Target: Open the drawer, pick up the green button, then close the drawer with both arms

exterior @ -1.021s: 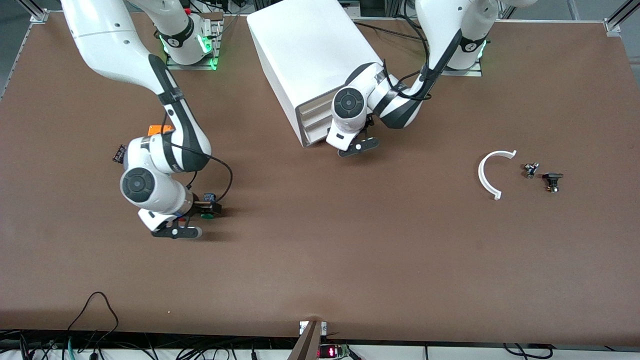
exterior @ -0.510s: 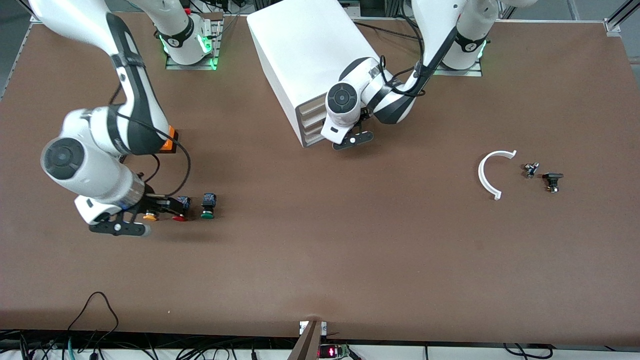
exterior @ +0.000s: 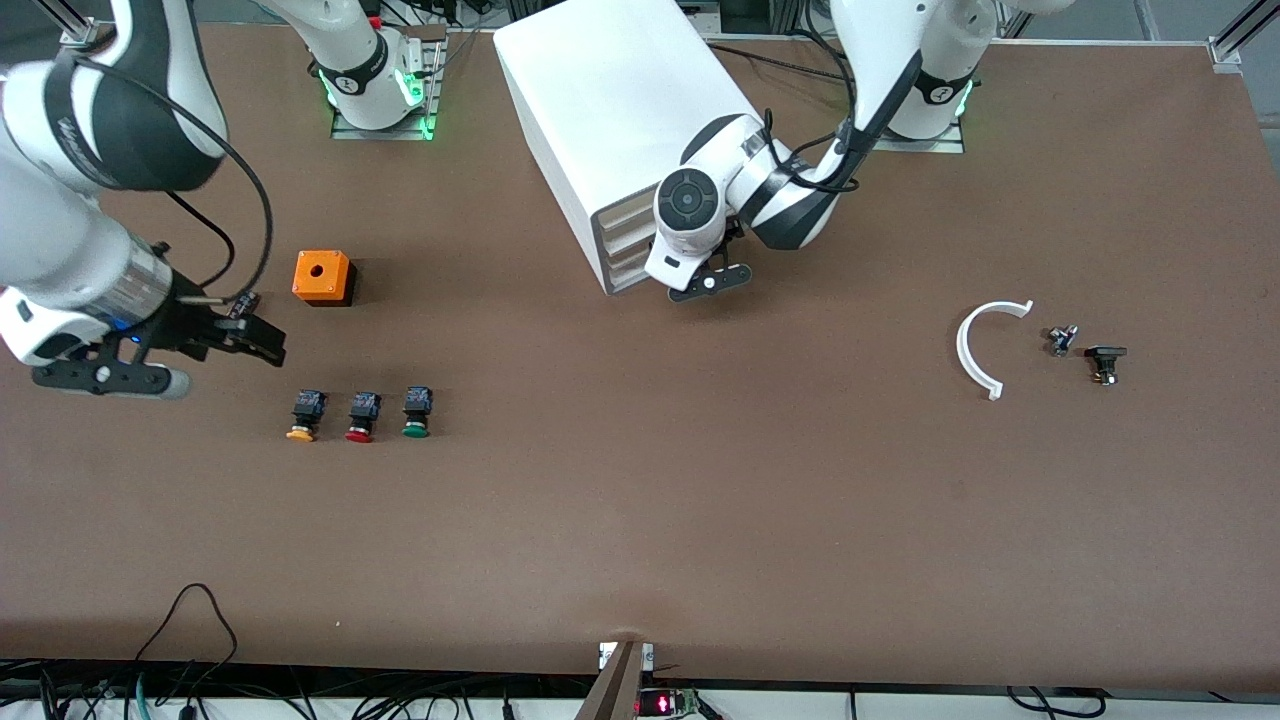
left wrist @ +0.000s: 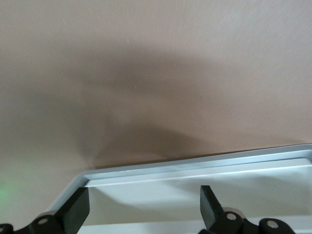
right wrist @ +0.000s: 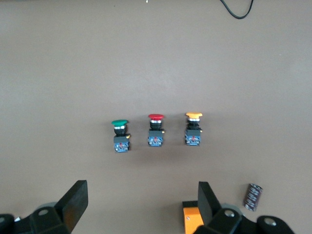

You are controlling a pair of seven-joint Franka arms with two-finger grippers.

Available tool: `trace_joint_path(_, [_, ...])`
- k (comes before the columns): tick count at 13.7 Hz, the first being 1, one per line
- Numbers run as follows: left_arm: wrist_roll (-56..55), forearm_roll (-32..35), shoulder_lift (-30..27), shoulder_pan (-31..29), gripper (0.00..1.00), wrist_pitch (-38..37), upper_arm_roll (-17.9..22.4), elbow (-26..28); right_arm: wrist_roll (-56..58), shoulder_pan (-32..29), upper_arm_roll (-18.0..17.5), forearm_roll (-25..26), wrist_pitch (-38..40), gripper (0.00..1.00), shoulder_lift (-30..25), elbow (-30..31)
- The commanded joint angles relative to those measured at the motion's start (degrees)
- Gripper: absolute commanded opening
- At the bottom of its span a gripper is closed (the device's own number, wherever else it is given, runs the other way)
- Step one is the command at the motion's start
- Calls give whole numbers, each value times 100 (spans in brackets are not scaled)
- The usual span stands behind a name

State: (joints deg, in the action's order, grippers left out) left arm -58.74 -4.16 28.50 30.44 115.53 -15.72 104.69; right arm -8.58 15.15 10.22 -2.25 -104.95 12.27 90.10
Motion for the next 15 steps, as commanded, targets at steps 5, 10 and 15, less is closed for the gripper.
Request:
trace_joint_path(5, [2415,133,-599,-1213,100,-1496,34,-1063,94,-606,-403,-4,764,100,-883,69])
trace_joint_path(10, [4306,424,-1004,-2198,100,-2130,43,-1468,111,-1574,-1389,84,1029,100,-1244,104])
trace_joint_path(15, [5371,416,-1346,-2806,100,-2948,139,-2102,-12,-1673,-1540,128,538,100,-1780,955])
